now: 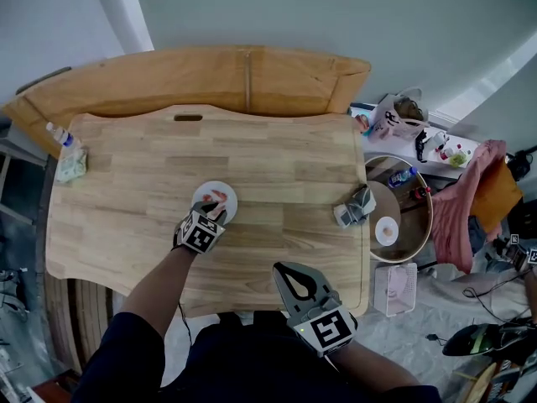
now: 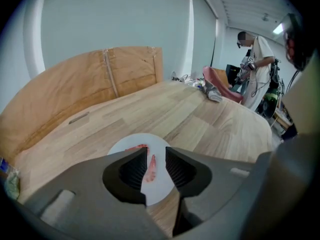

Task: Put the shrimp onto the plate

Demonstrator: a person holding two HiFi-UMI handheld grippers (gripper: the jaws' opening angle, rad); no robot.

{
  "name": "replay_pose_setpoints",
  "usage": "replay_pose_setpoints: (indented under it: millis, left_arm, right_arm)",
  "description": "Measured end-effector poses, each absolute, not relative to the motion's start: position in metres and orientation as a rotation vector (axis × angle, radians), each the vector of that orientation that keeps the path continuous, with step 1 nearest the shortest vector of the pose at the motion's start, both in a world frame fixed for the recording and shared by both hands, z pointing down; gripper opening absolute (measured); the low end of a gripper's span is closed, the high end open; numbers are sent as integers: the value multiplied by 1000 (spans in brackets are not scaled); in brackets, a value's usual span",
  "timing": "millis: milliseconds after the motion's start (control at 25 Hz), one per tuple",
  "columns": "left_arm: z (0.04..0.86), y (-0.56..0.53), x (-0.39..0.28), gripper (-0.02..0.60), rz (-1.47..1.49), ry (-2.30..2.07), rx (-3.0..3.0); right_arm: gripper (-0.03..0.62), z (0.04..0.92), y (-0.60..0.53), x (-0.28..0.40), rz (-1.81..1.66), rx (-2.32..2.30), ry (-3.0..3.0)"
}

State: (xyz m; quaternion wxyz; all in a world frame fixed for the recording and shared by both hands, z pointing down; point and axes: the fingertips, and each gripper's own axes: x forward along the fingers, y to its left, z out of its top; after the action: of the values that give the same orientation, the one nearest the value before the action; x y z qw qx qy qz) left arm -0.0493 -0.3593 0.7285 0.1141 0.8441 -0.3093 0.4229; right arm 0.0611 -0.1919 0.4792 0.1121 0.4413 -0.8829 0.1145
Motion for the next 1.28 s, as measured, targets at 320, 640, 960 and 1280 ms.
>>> replay_pose_setpoints:
  millis: [320,640,960,1280]
  left_arm:
    - [638,-312,-65,106,1003,-970,2613]
    - [539,-236,-69,106,667,-1043,2690]
    - [480,-181,-72,68,496,-1082,2750]
    - [429,-149,-75,6,339,-1085,2857]
  right_arm:
    - [9,455,-186,36,287,1279,-2639]
    - [9,435,-175,9,262,1287,-2667]
    - [9,439,-160,-21,295,1266,-2697]
    - [9,434,-149,-39,283,1255,-2714]
